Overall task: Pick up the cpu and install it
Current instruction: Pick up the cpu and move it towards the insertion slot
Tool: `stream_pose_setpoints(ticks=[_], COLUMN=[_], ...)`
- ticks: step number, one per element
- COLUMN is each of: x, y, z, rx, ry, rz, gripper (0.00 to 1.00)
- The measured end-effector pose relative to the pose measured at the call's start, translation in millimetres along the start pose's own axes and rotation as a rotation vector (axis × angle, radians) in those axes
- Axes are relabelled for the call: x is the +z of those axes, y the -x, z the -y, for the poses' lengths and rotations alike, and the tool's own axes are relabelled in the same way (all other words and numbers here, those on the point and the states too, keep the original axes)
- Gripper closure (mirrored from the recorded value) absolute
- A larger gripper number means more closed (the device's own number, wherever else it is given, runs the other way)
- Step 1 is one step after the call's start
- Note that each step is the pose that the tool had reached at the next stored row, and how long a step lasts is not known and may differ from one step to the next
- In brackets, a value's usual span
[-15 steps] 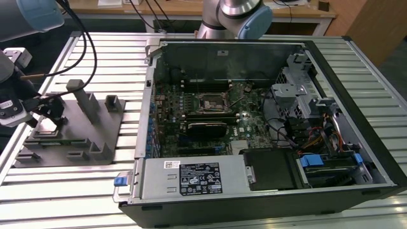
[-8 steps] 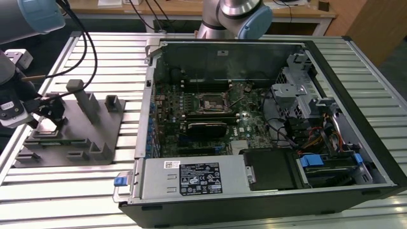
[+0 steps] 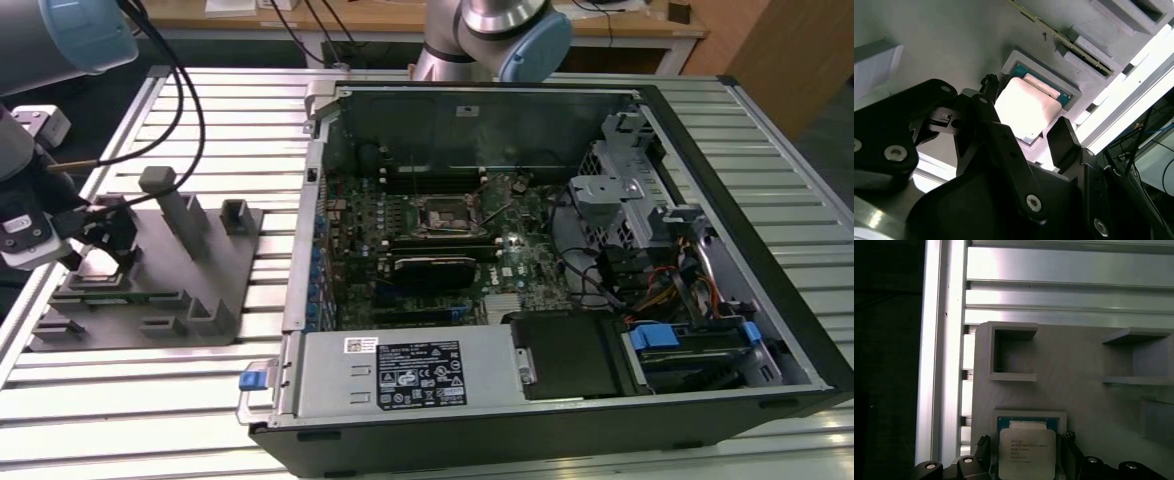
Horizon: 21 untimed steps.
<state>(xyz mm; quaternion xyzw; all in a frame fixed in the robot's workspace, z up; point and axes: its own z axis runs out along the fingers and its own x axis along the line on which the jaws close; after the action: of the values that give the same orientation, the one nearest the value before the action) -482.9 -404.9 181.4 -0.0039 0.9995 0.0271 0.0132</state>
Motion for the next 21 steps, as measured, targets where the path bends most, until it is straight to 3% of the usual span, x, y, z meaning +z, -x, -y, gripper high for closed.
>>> stream_pose_setpoints(ticks=[9,11,21], x=[0.1,0.1,-0.7], y=[0.0,0.0,0.1], z=[0.0,0.0,-0.1], rx=[0.0,0.0,0.0], ry=[-0.0001,-0.0001,0.0002], rz=[-0.0001,-0.0002,0.0002], gripper=[0.34,0.42,0.42])
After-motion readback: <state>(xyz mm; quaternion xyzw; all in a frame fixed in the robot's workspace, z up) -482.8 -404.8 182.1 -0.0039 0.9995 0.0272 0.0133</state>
